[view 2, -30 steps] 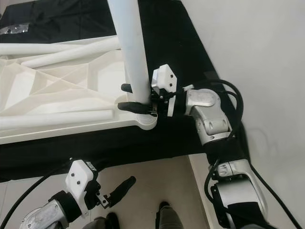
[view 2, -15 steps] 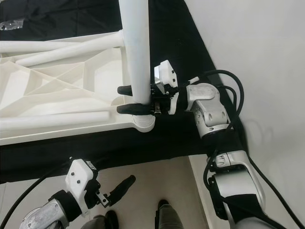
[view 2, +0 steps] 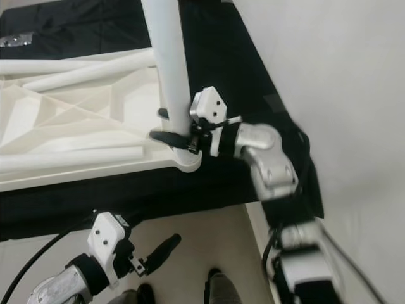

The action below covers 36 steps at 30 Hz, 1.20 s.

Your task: Building children table

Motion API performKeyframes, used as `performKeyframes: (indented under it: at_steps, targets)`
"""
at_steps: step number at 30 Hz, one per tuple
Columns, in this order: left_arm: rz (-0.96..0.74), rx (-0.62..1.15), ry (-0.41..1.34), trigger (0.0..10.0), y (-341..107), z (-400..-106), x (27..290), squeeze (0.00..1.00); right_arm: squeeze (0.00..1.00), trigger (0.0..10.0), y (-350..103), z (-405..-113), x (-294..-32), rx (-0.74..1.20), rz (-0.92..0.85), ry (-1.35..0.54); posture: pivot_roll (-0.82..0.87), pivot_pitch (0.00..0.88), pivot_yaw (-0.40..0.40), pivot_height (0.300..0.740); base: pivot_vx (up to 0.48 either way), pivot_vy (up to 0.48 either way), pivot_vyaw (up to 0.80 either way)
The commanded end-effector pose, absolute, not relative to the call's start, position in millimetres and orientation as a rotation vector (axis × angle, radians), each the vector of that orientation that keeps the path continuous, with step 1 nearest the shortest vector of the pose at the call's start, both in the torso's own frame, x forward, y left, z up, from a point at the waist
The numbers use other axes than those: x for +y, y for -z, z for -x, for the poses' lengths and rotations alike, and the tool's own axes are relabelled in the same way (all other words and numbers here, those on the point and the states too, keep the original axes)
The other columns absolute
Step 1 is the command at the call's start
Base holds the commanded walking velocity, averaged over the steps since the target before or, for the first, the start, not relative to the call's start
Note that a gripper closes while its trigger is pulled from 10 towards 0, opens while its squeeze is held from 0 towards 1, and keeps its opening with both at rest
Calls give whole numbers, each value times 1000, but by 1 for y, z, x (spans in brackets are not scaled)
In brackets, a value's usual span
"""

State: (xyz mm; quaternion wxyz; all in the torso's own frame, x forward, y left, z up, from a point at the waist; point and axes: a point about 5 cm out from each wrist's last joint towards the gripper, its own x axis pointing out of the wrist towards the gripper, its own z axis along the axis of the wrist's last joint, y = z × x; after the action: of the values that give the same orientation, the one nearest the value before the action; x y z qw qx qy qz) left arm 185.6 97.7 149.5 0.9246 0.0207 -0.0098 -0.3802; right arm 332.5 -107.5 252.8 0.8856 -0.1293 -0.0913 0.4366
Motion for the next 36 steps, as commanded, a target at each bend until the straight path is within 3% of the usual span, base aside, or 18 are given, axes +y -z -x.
performKeyframes:
  at_steps: [1, 3, 15, 28, 29, 30, 36]
  targets:
    - [-40, 7, 781, 10000, -143, -183, 97, 0, 0, 10000, -174, -331, -134, 226, 218, -576, 13, 346, 6, 740, 0, 0, 0]
    - [-41, 6, 781, 10000, -141, -185, 97, 0, 0, 10000, -149, -300, -131, 291, 46, -321, 11, 336, 8, 740, 0, 0, 0]
    - [-56, 12, 777, 10000, -133, -191, 98, 0, 0, 10000, -148, -304, -97, 248, 9, -231, 17, 256, 15, 740, 0, 0, 0]
    - [-62, 4, 767, 10000, -131, -199, 100, 0, 0, 10000, -153, -303, -87, 249, -92, -133, 25, 248, 24, 740, 0, 0, 0]
    - [-63, 3, 766, 10000, -130, -199, 100, 0, 757, 10000, -154, -303, -85, 233, -106, -147, 25, 248, 24, 740, 0, 0, 0]
    - [-63, 1, 764, 10000, -130, -200, 100, 0, 1000, 10000, -158, -305, -84, 208, -113, -162, 25, 246, 25, 740, 0, 0, 0]
    - [-63, -3, 761, 10000, -130, -201, 100, 0, 1000, 10000, -172, -308, -78, 139, -156, -258, 25, 246, 28, 740, 0, 0, 0]
